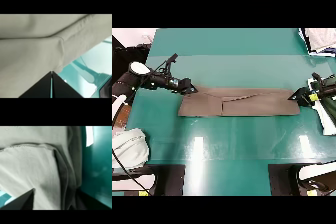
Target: Fold the shirts.
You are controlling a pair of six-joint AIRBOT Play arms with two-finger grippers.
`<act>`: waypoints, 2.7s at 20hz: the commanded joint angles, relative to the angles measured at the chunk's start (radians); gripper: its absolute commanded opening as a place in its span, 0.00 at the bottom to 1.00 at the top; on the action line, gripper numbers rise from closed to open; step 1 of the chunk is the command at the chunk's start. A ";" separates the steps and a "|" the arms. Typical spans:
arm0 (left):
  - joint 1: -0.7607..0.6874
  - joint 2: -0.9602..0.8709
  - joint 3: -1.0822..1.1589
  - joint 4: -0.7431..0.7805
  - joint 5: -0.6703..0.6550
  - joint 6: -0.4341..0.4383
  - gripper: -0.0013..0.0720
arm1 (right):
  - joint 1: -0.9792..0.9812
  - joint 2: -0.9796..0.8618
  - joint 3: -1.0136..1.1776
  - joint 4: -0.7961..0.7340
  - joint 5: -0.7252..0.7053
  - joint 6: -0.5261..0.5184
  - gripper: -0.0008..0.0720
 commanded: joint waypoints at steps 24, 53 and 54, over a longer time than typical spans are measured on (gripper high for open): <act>-0.447 -0.566 0.537 0.006 0.182 -0.138 0.05 | 0.513 0.225 0.438 0.240 0.137 0.130 0.03; 0.124 -0.032 0.611 0.357 -0.209 -0.104 0.05 | 1.113 -0.219 0.732 0.252 -0.300 -0.006 0.04; 0.140 -0.013 0.611 0.357 -0.210 -0.104 0.05 | 1.144 -0.245 0.732 0.268 -0.361 -0.033 0.10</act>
